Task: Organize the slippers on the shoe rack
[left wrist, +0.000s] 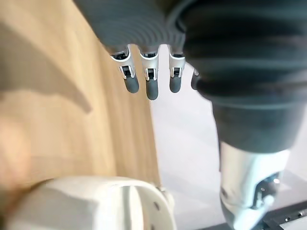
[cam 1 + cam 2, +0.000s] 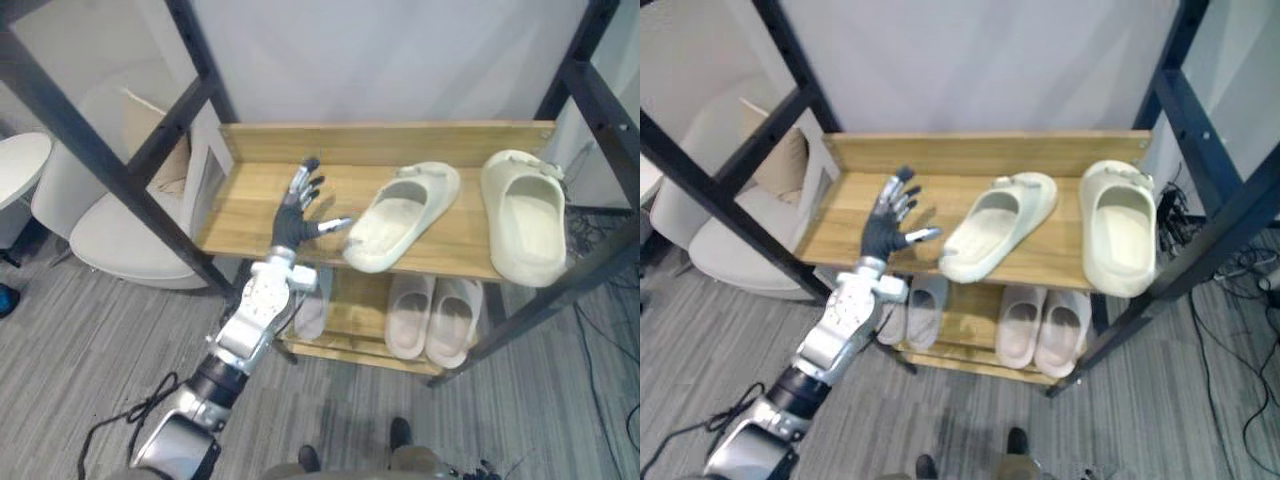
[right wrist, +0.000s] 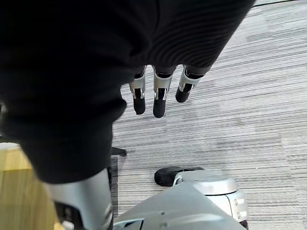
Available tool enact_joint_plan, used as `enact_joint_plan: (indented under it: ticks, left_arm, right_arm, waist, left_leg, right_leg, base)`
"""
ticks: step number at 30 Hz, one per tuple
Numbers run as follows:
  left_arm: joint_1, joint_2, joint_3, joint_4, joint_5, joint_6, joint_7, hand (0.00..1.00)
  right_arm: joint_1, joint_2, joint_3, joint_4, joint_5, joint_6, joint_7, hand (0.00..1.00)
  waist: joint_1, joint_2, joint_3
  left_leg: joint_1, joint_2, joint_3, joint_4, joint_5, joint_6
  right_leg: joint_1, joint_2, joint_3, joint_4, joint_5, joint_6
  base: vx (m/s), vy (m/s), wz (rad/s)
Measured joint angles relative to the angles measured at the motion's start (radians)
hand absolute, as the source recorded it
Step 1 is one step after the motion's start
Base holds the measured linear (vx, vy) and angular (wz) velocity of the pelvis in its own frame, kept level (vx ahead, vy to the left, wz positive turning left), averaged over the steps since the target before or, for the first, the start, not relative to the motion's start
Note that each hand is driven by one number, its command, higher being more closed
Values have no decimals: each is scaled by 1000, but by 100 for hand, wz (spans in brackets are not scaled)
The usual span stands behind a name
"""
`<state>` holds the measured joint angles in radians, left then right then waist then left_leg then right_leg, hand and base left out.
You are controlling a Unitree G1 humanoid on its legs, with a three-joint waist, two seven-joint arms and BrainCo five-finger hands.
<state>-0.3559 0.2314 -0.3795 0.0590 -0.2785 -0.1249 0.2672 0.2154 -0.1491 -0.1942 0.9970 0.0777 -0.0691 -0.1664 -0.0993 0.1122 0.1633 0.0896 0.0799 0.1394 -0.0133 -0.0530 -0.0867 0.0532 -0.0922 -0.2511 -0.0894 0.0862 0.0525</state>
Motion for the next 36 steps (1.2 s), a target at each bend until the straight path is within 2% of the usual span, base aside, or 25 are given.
enact_joint_plan:
  ticks: [8, 11, 18, 24, 36]
  left_arm:
    - [107, 0, -3, -31, -1, 2, -58, 0]
    - [108, 0, -12, -42, -1, 3, -77, 0]
    - [113, -7, -113, -59, -11, 4, -117, 0]
    - [110, -20, -188, -58, -20, 5, -117, 0]
    - [-8, -62, -241, 42, -36, 5, -115, 0]
  right_arm:
    - [0, 2, 6, 1, -1, 1, 9, 0]
    - [0, 1, 6, 1, -1, 1, 10, 0]
    - [0, 3, 13, 3, -1, 1, 11, 0]
    - [1, 13, 15, 4, -1, 0, 10, 0]
    - [0, 21, 11, 6, 0, -1, -3, 0]
  waist:
    - [6, -12, -22]
    - [19, -13, -22]
    - [26, -26, -38]
    - [25, -38, -54]
    - [13, -47, -69]
  left_leg:
    - [-3, 6, -11, -2, -1, -2]
    - [-4, 7, -11, -2, -1, -2]
    - [-4, 6, -12, -2, -1, -2]
    - [-4, 7, -10, -3, -2, -2]
    - [-14, 13, 28, -4, -8, -9]
  right_leg:
    - [2, 5, -10, 0, -10, 0]
    - [2, 6, -11, 0, -10, -1]
    - [2, 5, -13, 0, -11, -1]
    - [0, 5, -9, 0, -11, -1]
    - [-32, 12, 27, -1, -6, -3]
  base:
    - [16, -3, 3]
    - [0, 0, 0]
    - [0, 0, 0]
    - [0, 0, 0]
    - [5, 1, -8]
